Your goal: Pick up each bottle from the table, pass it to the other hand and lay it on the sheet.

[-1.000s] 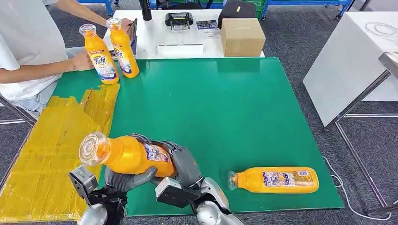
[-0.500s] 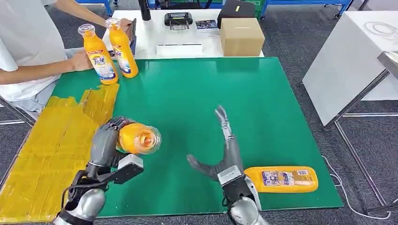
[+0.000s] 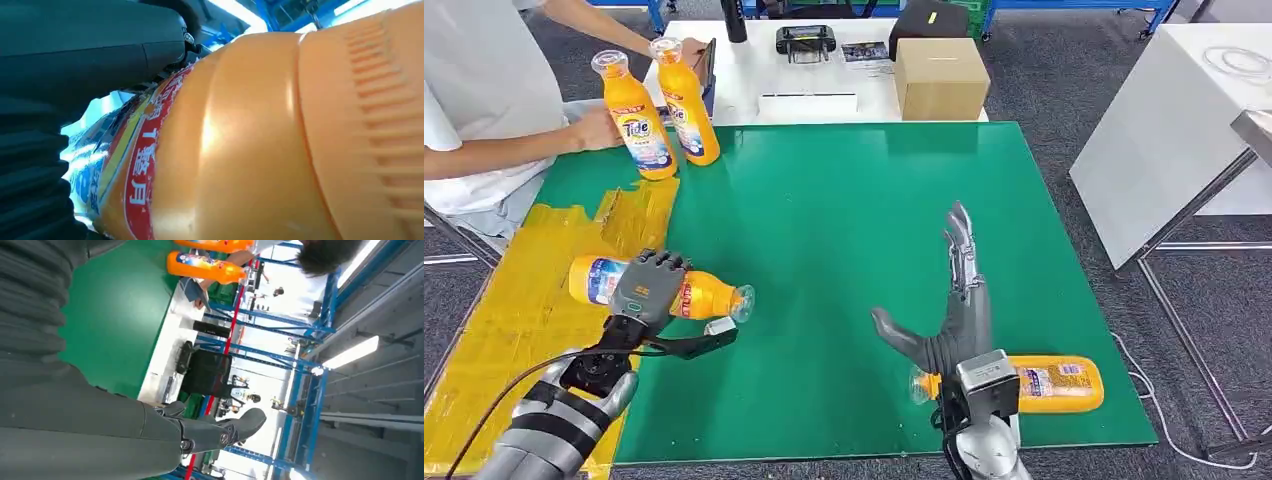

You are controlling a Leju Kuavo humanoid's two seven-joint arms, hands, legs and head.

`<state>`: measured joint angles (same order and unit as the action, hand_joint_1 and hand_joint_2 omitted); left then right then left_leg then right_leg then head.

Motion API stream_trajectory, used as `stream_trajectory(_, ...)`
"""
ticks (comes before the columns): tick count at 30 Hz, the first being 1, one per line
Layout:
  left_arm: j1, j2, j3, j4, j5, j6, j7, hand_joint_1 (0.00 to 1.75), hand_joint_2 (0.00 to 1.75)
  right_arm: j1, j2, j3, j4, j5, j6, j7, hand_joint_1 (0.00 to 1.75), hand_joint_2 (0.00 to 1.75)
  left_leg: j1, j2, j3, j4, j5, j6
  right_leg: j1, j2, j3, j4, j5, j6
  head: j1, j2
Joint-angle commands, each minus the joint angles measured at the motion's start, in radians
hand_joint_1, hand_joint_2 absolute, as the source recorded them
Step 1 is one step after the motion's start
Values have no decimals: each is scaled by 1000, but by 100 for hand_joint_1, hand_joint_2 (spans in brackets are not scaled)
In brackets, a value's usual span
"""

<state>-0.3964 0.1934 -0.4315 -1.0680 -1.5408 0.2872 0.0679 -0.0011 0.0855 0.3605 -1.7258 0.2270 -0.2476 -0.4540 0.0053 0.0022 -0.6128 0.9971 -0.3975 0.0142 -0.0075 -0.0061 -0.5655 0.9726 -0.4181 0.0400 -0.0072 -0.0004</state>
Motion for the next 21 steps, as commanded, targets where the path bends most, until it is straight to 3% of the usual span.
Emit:
stream_trajectory(1,-195,-41,-64,414,32,-48,12,175,175,-37,-16,-7,7,3,-1,-1,0,175,0,-1,2,0,-1,0,1,-1,2,0,-1,-1,0,0)
stream_trajectory(8,-192,-63,-22,457,94,-47,4,175,175,-38,-16,-7,10,6,-6,1,0,175,1,-1,2,0,-1,0,1,0,3,-1,-1,0,-1,0)
stream_trajectory(9,-189,-64,-14,457,106,-51,3,12,175,-38,-16,-7,10,7,-7,2,0,175,1,-1,4,0,-2,0,1,0,5,-1,-2,0,0,0)
stream_trajectory(10,-185,-63,-10,456,111,-48,2,0,175,-39,-16,-6,11,7,-6,3,0,175,1,-1,3,0,-1,0,1,0,4,-1,-1,0,0,0)
stream_trajectory(21,-167,-58,14,438,152,-31,-11,0,175,-44,-16,1,24,12,-4,8,0,175,0,0,5,-1,0,-1,0,1,6,-1,-1,0,0,0)
